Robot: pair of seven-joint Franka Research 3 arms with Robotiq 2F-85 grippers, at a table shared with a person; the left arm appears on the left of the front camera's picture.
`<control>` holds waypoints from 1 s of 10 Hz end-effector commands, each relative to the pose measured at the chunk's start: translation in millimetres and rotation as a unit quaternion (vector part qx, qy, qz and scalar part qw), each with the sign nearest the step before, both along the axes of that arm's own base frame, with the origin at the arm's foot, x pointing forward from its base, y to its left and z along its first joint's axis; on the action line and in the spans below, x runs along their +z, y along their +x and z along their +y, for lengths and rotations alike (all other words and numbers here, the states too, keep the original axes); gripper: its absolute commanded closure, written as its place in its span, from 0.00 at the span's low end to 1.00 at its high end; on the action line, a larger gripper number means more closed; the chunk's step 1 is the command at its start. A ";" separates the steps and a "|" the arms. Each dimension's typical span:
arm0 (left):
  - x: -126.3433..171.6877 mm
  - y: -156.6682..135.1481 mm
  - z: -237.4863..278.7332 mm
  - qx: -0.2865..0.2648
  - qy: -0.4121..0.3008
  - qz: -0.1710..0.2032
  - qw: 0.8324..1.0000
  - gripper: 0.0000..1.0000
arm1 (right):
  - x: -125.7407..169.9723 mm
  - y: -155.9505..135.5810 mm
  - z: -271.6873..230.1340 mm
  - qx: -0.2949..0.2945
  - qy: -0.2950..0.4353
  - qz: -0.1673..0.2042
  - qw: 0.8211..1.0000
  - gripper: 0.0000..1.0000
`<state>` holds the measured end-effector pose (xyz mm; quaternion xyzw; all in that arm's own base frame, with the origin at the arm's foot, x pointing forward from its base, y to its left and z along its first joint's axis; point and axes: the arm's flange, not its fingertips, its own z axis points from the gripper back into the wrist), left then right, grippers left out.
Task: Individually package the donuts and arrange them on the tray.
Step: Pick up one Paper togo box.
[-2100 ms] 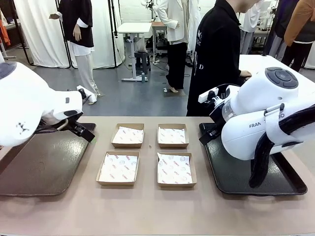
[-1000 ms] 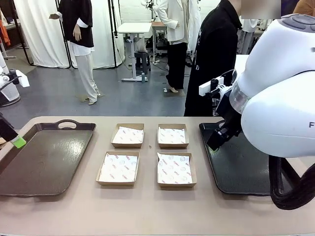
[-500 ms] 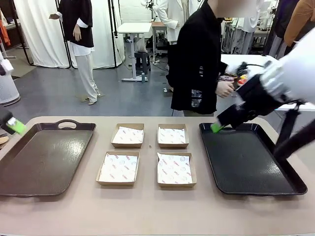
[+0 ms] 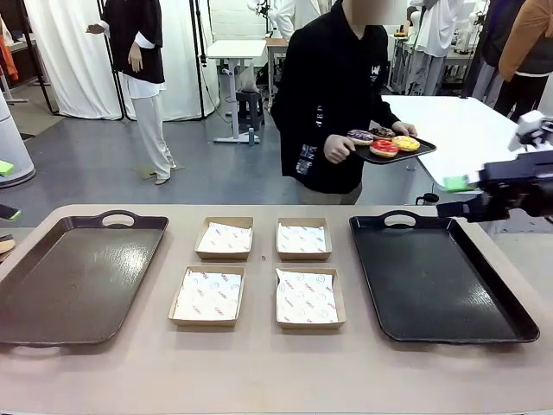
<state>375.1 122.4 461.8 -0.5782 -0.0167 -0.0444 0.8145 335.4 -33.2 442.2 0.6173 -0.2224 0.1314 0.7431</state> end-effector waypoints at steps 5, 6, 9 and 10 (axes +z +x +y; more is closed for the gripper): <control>-26.8 -10.9 98.4 0.096 -0.034 0.049 0.994 0.00 | -59.6 -57.5 -56.2 -0.030 0.051 0.105 0.993 0.00; -26.9 -17.9 106.2 0.103 -0.034 0.044 0.993 0.00 | -60.8 -63.8 -60.5 -0.036 0.041 0.114 0.992 0.00; -22.7 -31.9 114.3 0.119 -0.023 0.032 0.992 0.00 | -58.4 -72.7 -65.1 -0.040 0.020 0.136 0.990 0.00; -21.6 -33.9 117.9 0.128 -0.014 0.025 0.991 0.00 | -56.8 -74.2 -64.9 -0.042 0.012 0.141 0.989 0.00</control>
